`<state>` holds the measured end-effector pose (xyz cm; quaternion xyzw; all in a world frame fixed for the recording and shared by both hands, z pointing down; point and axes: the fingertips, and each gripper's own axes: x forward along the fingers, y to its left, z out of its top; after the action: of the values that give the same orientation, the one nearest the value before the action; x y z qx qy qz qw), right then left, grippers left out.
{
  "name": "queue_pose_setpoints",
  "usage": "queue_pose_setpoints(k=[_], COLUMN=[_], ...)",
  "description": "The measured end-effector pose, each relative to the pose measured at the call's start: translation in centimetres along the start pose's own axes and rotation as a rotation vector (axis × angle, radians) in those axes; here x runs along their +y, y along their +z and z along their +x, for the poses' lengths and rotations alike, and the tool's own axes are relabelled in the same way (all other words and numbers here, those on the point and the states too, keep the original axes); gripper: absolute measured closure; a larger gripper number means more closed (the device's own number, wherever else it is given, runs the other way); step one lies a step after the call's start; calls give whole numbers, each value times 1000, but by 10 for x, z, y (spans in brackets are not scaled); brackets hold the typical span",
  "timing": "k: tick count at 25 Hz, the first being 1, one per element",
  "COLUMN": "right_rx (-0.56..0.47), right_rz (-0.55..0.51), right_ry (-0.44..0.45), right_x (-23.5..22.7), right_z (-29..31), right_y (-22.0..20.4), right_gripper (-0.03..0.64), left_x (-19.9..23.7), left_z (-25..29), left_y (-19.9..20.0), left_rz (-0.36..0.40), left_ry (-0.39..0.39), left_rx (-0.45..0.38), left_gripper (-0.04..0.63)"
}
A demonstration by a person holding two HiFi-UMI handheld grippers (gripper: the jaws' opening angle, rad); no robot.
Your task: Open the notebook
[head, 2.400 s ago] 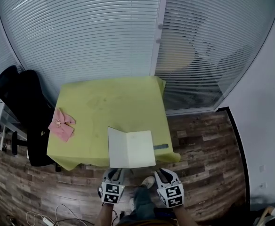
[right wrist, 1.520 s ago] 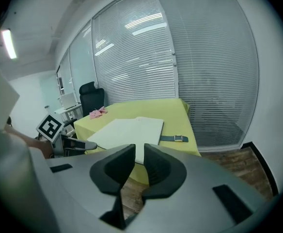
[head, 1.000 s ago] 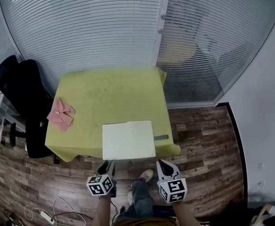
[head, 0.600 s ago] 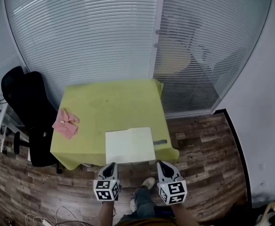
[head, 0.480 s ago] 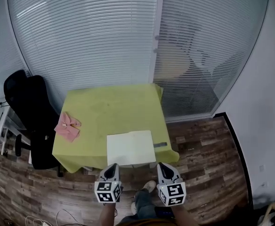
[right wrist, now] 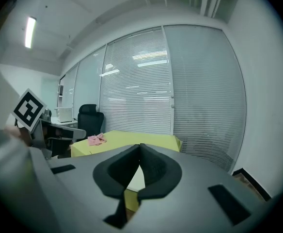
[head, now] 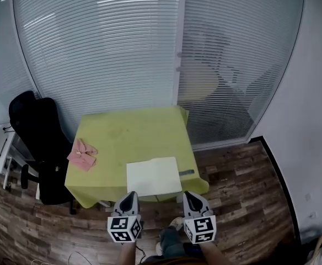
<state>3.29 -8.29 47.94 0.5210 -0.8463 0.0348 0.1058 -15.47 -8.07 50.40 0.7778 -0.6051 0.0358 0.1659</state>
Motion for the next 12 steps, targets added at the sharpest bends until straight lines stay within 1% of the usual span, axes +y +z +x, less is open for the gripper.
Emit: queue_pose_setpoints(k=[12], right_rx=[-5], right_rz=[2], right_ry=[-11], right_x=[-4], right_z=[-6], right_y=[2], right_gripper=[604], left_x=[-4], left_z=[-2], left_y=[1], left_rz=[11], left_ry=[-7], left_rx=[-1], left_gripper=[571])
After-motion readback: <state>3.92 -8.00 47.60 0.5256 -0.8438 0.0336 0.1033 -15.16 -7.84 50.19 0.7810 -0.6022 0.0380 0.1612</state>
